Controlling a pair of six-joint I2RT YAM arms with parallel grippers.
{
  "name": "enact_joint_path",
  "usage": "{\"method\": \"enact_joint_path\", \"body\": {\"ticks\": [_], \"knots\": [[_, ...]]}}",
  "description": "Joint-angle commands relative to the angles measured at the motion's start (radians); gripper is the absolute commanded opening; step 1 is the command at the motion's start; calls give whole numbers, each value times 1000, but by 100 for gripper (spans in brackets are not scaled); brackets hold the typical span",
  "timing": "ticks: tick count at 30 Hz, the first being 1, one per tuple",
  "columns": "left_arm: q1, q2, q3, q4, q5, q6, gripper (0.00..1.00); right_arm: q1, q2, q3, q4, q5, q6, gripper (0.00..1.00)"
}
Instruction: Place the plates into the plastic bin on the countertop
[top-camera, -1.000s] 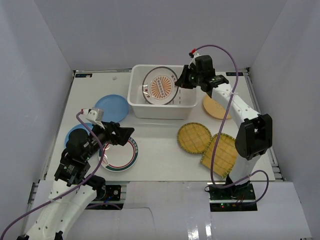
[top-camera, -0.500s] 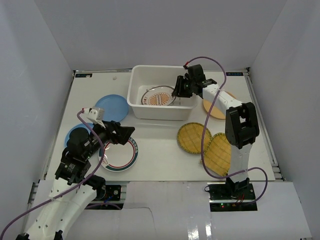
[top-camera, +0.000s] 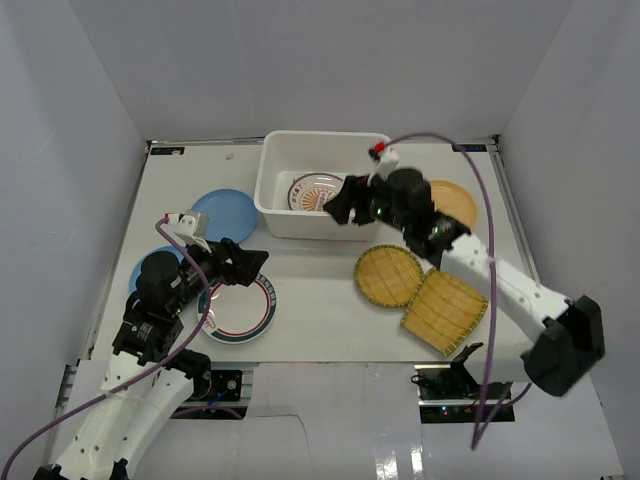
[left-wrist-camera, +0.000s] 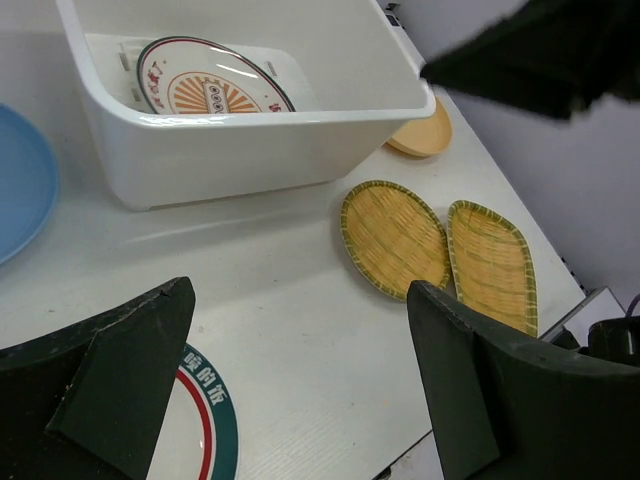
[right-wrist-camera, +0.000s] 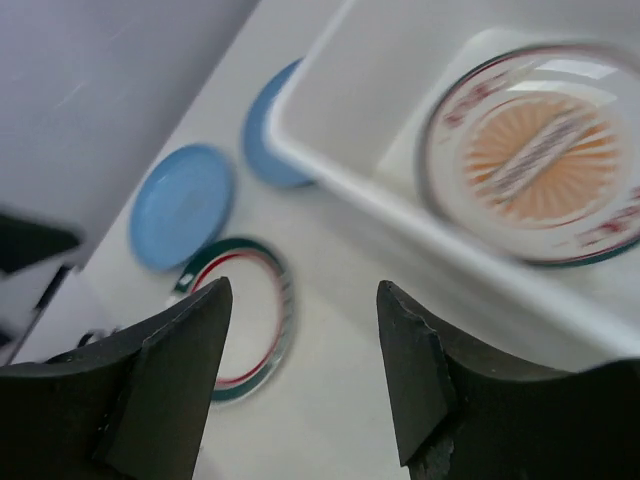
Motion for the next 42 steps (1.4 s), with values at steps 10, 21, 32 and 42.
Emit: {"method": "enact_joint_path", "body": {"ticks": [10, 21, 32, 42], "knots": [[42, -3, -5, 1, -74, 4, 98, 464, 235, -561, 832, 163, 584, 71], [55, -24, -4, -8, -91, 3, 98, 484, 633, -335, 953, 135, 790, 48], [56, -26, 5, -8, -116, 6, 98, 450, 17, -666, 696, 267, 566, 8], [67, 158, 99, -42, -301, -49, 94, 129, -521, -316, 120, 257, 212, 8]]}}
